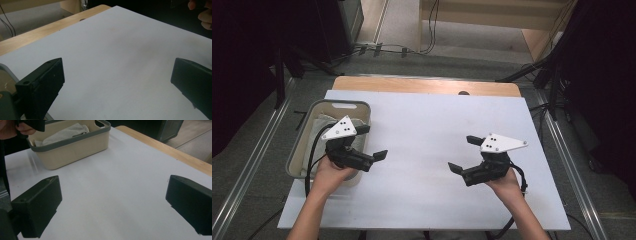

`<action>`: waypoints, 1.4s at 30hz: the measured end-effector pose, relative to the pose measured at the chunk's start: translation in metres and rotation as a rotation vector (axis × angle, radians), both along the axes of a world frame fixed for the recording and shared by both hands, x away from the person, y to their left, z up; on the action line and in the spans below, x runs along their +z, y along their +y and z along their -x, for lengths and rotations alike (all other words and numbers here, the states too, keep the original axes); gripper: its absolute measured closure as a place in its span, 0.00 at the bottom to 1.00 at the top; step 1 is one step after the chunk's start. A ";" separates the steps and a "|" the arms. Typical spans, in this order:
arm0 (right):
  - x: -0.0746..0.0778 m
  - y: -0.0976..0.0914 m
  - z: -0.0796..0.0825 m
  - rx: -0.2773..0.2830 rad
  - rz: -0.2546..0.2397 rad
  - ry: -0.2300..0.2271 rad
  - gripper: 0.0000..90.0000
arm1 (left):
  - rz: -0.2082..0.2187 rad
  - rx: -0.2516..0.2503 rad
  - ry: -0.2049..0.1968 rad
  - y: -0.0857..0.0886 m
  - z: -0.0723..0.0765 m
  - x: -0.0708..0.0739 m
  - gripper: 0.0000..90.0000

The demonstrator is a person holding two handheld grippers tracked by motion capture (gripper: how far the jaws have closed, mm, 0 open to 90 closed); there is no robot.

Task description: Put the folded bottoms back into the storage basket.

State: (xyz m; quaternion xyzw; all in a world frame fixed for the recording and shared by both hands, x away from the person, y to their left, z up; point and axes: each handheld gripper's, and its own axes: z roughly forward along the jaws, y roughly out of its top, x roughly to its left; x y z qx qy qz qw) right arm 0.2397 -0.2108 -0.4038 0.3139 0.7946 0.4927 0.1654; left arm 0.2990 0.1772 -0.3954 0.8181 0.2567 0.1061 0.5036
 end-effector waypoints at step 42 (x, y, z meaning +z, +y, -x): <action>-0.016 -0.065 0.026 -0.072 -0.036 -0.103 0.00 | -0.003 -0.029 -0.037 -0.031 0.017 -0.017 0.00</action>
